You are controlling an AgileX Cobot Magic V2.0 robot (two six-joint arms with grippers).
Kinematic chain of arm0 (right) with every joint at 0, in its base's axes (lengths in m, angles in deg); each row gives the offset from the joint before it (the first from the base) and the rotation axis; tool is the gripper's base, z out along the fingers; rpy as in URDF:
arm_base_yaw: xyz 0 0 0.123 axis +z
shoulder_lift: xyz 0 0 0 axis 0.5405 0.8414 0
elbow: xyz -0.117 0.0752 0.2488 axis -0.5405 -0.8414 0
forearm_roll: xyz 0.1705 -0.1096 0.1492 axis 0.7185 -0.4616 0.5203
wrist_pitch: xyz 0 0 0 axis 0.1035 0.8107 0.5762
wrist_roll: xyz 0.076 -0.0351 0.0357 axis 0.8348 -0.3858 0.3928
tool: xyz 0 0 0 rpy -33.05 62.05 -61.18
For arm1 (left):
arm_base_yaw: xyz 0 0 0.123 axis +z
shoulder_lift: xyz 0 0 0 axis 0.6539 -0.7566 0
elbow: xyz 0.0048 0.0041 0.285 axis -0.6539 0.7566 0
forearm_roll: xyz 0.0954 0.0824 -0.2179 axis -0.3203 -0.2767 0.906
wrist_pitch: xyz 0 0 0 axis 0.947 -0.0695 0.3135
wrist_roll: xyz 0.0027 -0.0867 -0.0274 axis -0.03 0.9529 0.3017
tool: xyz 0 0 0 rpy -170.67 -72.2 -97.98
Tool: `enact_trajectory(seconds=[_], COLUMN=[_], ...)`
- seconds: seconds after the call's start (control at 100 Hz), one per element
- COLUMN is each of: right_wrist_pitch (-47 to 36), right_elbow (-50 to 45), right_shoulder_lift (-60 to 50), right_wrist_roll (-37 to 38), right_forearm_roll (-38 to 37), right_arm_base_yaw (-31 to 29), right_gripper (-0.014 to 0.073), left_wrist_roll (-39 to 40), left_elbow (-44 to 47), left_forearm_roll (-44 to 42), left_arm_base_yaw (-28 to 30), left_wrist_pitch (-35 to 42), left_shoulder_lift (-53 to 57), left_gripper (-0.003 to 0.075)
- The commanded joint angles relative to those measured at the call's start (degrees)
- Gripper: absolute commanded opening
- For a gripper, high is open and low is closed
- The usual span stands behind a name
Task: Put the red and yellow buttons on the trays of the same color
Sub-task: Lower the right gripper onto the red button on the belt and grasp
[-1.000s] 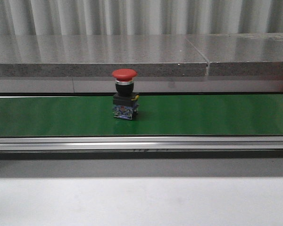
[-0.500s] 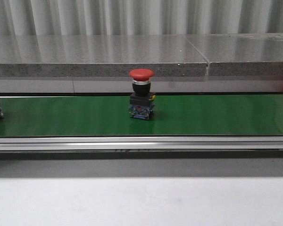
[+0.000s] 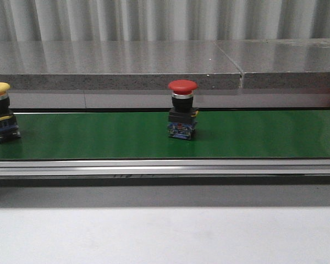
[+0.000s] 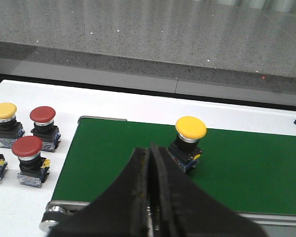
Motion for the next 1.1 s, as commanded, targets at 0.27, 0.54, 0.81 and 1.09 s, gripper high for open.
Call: enact_trajectory(seconds=[0.27,0.54,0.81,1.09], right_wrist_pitch=[-2.0,1.9,4.8,2.9], right_elbow=[1.6,1.6,1.6,1.6], right_shoulder_lift=[0.0,0.0,0.0,0.7], right_wrist_roll=[-0.2,-0.2,-0.1,0.0], right_forearm_roll=[1.2,1.2,1.2,1.3], right_arm_base_yaw=[0.1,0.1,0.1,0.1], right_gripper=[-0.0064,0.0184,0.0597,0.0593], left_wrist_roll=[-0.1,-0.1,-0.1,-0.1], left_elbow=[-1.6,-1.6,-1.6,-1.6], left_forearm_roll=[0.0,0.0,0.0,0.0], left_arm_base_yaw=[-0.4,-0.4,-0.4,-0.4], left_wrist_pitch=[3.7,3.7,3.7,3.7], left_shoulder_lift=[-0.3,-0.3,-0.3,-0.3], left_gripper=[-0.0021,-0.0021,-0.0021,-0.0021])
